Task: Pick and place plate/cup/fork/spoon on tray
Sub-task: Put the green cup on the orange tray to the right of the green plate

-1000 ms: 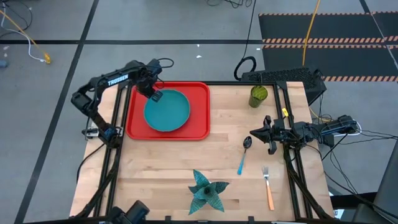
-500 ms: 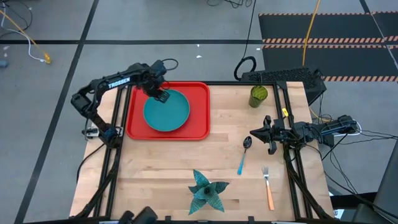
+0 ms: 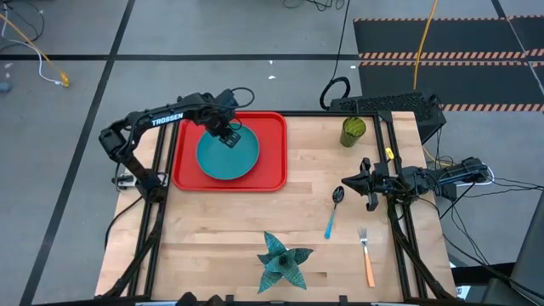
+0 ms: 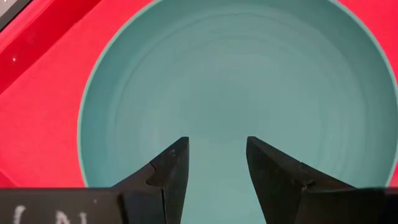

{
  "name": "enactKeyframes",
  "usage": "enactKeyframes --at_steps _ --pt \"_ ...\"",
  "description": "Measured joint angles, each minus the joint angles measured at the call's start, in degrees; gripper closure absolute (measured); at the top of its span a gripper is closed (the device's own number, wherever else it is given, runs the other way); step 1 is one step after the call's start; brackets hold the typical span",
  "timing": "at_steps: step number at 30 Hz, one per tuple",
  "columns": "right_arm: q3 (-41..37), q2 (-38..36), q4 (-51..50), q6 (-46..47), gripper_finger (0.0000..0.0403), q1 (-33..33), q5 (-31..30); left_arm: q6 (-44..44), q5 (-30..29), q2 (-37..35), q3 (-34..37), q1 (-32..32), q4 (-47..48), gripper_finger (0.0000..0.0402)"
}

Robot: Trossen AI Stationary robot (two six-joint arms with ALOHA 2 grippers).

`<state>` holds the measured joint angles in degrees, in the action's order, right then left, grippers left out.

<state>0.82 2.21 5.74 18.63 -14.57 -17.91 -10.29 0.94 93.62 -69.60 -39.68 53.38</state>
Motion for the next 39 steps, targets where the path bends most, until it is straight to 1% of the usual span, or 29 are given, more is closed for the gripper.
enactKeyframes --at_steps 6,8,13,17,20,24,27,32,34,36,39 --pt "0.0 0.0 0.0 0.0 0.0403 0.0 0.0 0.8 0.0 0.0 0.0 0.0 0.3 0.0238" --pt "0.0 0.0 1.0 1.3 0.0403 0.0 0.0 0.5 0.3 0.0 0.0 0.0 0.3 0.0238" --pt "0.0 0.0 12.3 5.8 0.0403 0.0 -0.1 -0.7 6.5 0.0 0.0 0.7 0.3 0.0238" --pt "0.0 0.0 21.5 3.5 0.0403 0.0 -0.1 -2.3 11.0 0.0 0.0 1.8 -1.6 0.0238" --pt "0.0 0.0 25.6 1.6 0.0403 0.0 -0.2 -3.2 12.6 0.0 0.0 3.4 -5.3 0.0238" --pt "0.0 0.0 28.9 2.0 0.0403 0.0 -0.3 -6.4 15.3 -0.4 0.0 5.3 -9.5 0.0238" --pt "0.0 0.0 31.0 5.1 0.0403 0.0 -0.6 -8.8 17.2 -3.9 0.1 6.2 -14.3 0.0238" --pt "0.0 0.1 35.3 8.9 0.0403 0.0 -4.4 -14.1 16.9 -13.3 0.0 7.0 -29.1 0.0238" --pt "0.0 0.1 37.6 8.9 0.0403 0.0 -5.3 -15.9 15.6 -17.3 -0.1 6.9 -34.7 0.0238" --pt "0.0 0.1 39.4 7.3 0.0403 0.0 -7.9 -16.6 14.3 -20.6 -0.1 6.8 -39.0 0.0238" --pt "0.0 0.1 42.4 6.8 0.0403 0.0 -11.0 -18.4 14.2 -24.3 -0.1 6.9 -43.2 0.0238"
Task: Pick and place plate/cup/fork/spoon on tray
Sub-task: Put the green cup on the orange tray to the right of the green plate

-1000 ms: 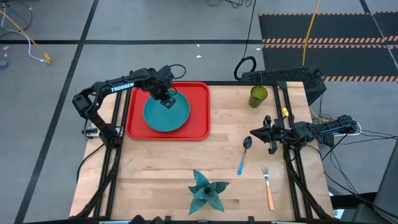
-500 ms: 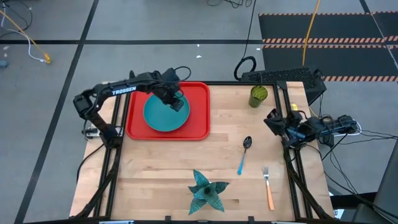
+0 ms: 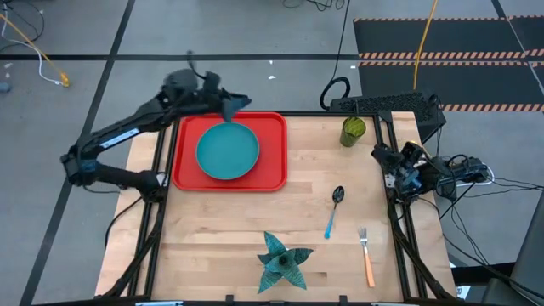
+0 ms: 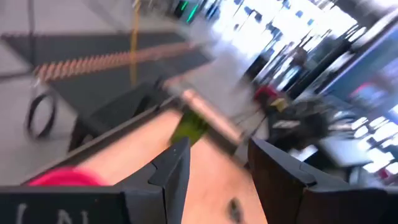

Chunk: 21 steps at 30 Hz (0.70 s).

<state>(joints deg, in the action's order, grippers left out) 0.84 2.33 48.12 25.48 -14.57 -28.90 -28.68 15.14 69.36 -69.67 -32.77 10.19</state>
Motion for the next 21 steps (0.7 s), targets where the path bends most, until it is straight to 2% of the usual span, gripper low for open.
enactKeyframes --at_steps 3,9,14,16,18,21 --pt "0.0 0.0 2.9 -0.7 0.0403 0.0 -1.7 -2.6 1.3 -2.7 0.0 0.3 -2.5 0.0238" --pt "0.0 0.0 8.8 -5.1 0.0403 0.0 -1.1 -6.2 2.0 -6.1 0.1 3.0 -9.3 0.0238" --pt "0.0 0.0 9.9 -1.8 0.0403 0.0 0.1 -5.1 1.8 -8.6 0.1 5.0 -12.1 0.0238" --pt "0.0 0.0 11.5 2.3 0.0403 0.0 0.4 -5.7 2.3 -8.8 0.0 5.7 -11.9 0.0238" --pt "0.0 0.0 14.6 6.2 0.0403 0.0 1.5 -7.8 3.5 -8.7 0.1 6.0 -12.0 0.0238" --pt "0.9 0.0 15.7 5.4 0.0403 0.0 4.5 -10.0 7.2 -8.7 0.1 6.4 -14.5 0.0238"
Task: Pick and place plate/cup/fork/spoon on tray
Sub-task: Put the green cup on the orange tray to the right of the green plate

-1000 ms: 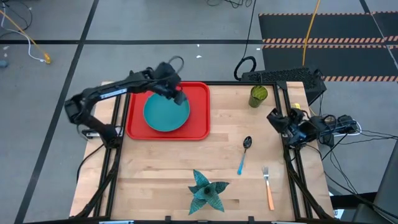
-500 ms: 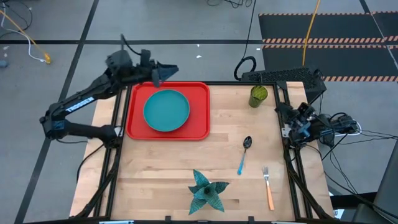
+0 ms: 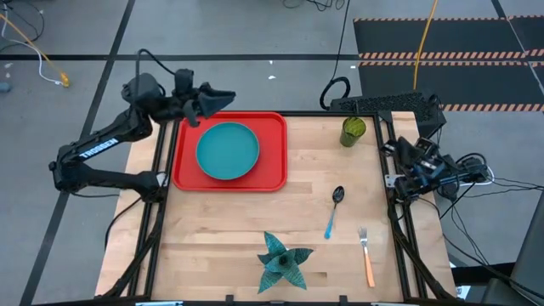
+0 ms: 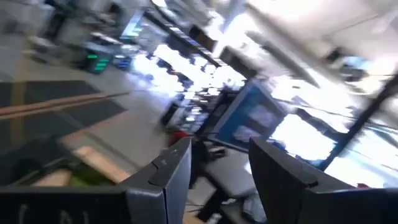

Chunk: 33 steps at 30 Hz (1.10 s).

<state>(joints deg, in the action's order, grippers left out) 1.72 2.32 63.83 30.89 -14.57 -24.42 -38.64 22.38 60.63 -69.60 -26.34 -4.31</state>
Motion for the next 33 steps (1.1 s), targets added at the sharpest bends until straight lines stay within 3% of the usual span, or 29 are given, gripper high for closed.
enactKeyframes --at_steps 6,12,15,19,23,30,33 --pt "7.7 4.2 -3.2 -6.4 0.0402 0.0 -6.6 -2.5 5.5 0.0 0.0 0.7 -5.7 0.0238" --pt "23.3 18.1 -11.4 -14.0 0.0373 0.0 -7.4 -2.9 8.8 -0.5 0.0 0.7 -7.8 0.0238" --pt "32.1 25.6 -19.6 -16.2 0.0351 0.0 -11.4 -2.1 11.1 -0.6 0.0 0.7 -7.2 0.0238" --pt "43.3 34.9 -36.2 -14.9 0.0323 0.0 -19.7 -2.0 13.3 -0.7 0.0 0.7 -5.1 0.0238" --pt "55.3 42.7 -57.8 -7.9 0.031 0.0 -25.3 1.5 16.1 -2.0 0.0 0.1 3.1 0.0238" --pt "77.0 56.8 -90.9 1.3 0.031 1.0 -25.0 8.5 16.1 -7.0 -0.2 -1.3 16.3 0.0238" --pt "85.7 61.5 -103.2 4.6 0.031 3.5 -22.2 12.8 12.5 -8.7 -3.3 -1.3 26.5 0.0238"
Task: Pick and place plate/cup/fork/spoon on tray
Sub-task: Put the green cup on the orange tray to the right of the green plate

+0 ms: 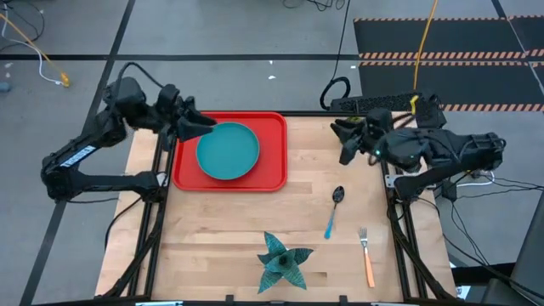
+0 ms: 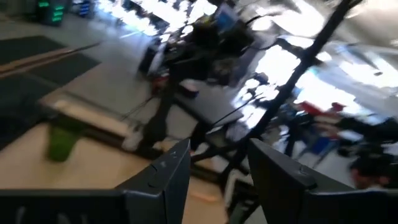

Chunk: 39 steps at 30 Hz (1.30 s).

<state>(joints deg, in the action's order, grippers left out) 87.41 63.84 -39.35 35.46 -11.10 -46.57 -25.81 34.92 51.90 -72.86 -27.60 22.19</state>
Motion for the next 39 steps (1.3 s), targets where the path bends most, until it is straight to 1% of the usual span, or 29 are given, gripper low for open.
enactKeyframes --at_steps 3,5,7,10,14,17,20,23,25,27,30,31,35,39 --pt "7.2 3.9 -6.7 1.4 0.031 3.6 5.9 5.1 -6.1 -0.1 -6.1 1.0 12.6 0.0238" --pt "11.0 6.4 -10.3 1.3 0.031 6.0 9.9 7.6 -11.0 0.6 -11.1 2.2 19.4 0.0238" --pt "14.1 8.6 -15.2 1.0 0.031 8.5 12.8 9.5 -15.9 1.6 -16.3 3.5 24.7 0.0238" --pt "17.3 11.0 -26.8 2.1 0.031 12.9 17.8 11.0 -23.7 3.5 -22.5 5.4 31.0 0.0238" --pt "17.6 12.4 -42.5 5.4 0.031 19.5 27.1 11.7 -29.9 6.2 -26.5 6.9 38.7 0.0238" --pt "17.1 12.8 -50.3 10.1 0.031 23.8 29.0 11.1 -32.3 8.2 -26.8 7.4 43.4 0.0238" --pt "16.9 12.0 -50.1 12.3 0.031 27.8 29.0 8.7 -34.6 10.3 -26.7 7.5 45.6 0.0238" --pt "16.9 11.6 -49.7 13.5 0.031 32.3 28.8 8.1 -35.1 11.7 -26.7 7.5 44.3 0.0238" --pt "16.2 11.8 -50.0 13.0 0.031 35.7 29.8 8.7 -35.1 12.4 -26.7 7.5 42.5 0.0238" --pt "13.7 11.9 -50.0 11.2 0.031 38.9 33.2 8.4 -35.1 13.1 -26.7 7.5 40.6 0.0238" --pt "7.9 12.0 -48.6 8.2 0.031 43.0 39.3 5.8 -35.1 13.4 -26.7 7.5 37.5 0.0238" --pt "5.8 12.1 -48.2 7.1 0.031 43.9 40.3 5.4 -35.1 13.4 -26.7 7.5 36.9 0.0238" --pt "-1.6 11.9 -45.6 2.6 0.031 47.6 40.8 3.6 -35.1 13.5 -26.7 7.5 36.9 0.0238" --pt "-6.1 11.8 -40.9 -1.7 0.031 52.2 45.1 2.1 -35.1 13.4 -26.7 7.4 38.2 0.0238"
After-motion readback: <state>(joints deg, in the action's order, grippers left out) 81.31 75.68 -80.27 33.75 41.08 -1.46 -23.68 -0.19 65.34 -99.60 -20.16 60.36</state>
